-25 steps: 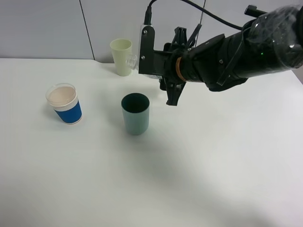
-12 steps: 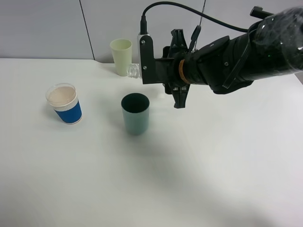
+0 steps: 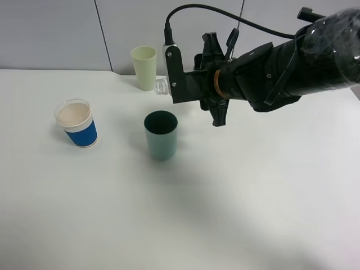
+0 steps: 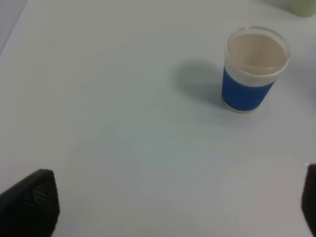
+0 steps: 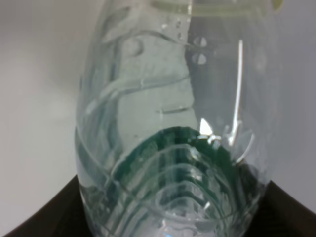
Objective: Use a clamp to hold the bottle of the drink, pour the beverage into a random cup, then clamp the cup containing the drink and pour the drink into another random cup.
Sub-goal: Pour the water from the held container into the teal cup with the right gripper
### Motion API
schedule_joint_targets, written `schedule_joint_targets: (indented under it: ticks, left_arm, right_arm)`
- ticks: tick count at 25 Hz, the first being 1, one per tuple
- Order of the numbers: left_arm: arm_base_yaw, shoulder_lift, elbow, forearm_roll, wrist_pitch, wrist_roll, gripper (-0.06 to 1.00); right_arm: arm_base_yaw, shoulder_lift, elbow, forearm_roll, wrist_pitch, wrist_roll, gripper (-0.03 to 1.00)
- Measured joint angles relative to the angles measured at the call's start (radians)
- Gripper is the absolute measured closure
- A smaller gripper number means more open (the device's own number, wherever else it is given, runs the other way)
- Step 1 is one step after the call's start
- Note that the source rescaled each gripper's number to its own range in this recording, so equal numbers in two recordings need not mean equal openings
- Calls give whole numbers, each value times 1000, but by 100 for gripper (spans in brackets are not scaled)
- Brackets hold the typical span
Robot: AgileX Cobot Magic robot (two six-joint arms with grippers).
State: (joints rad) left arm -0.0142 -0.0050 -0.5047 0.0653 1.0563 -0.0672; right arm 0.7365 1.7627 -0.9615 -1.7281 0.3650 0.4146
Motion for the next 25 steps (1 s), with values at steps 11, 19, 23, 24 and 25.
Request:
schedule_joint_targets:
  ticks: [11, 19, 23, 24, 25]
  left_arm:
    - [0, 0, 0, 0, 0, 0, -6]
    - [0, 0, 0, 0, 0, 0, -6]
    - [0, 0, 0, 0, 0, 0, -6]
    - [0, 0, 0, 0, 0, 0, -6]
    - [0, 0, 0, 0, 0, 0, -6]
  right_arm:
    - [0, 0, 0, 0, 34, -95, 97]
    - [0, 0, 0, 0, 34, -154, 97]
    - [0, 0, 0, 0, 34, -169, 97]
    - [0, 0, 0, 0, 34, -171, 97]
    - [0, 0, 0, 0, 34, -173, 97]
